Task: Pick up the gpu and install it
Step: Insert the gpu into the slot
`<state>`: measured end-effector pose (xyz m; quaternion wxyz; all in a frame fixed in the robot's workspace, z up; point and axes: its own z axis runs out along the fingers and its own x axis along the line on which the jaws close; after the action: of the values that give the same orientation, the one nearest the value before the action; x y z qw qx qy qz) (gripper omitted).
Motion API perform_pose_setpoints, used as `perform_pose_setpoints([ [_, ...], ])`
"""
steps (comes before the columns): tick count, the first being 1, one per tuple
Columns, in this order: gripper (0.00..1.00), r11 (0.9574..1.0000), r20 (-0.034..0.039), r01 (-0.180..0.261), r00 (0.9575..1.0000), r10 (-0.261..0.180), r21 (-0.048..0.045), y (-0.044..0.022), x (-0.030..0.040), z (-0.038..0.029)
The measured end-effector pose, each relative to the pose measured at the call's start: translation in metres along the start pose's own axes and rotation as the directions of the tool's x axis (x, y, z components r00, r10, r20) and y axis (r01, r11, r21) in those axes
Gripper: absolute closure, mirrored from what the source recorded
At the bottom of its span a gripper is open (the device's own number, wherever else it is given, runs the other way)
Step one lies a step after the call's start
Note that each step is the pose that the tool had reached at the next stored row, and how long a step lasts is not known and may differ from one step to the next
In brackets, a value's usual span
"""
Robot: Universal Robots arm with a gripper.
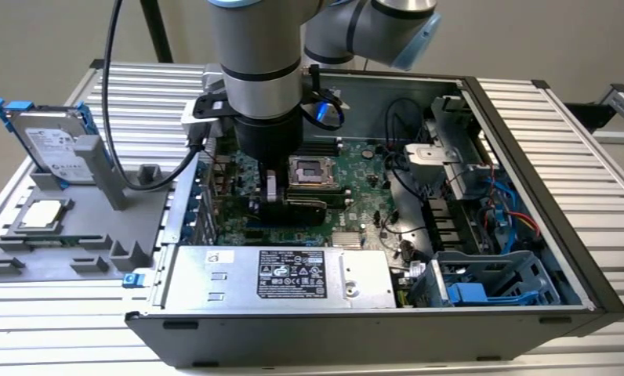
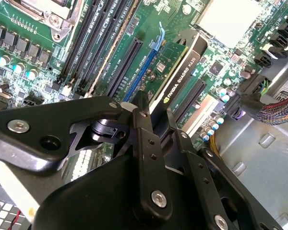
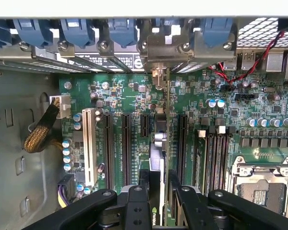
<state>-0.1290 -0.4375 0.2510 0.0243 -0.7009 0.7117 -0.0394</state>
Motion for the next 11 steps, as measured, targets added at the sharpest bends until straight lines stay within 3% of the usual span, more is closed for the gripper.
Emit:
perform_pose_setpoints([
  [11, 1.00, 1.0000, 0.0000, 0.000, 1.0000, 0.000, 0.0000, 0.0000, 0.0000, -0.0002],
])
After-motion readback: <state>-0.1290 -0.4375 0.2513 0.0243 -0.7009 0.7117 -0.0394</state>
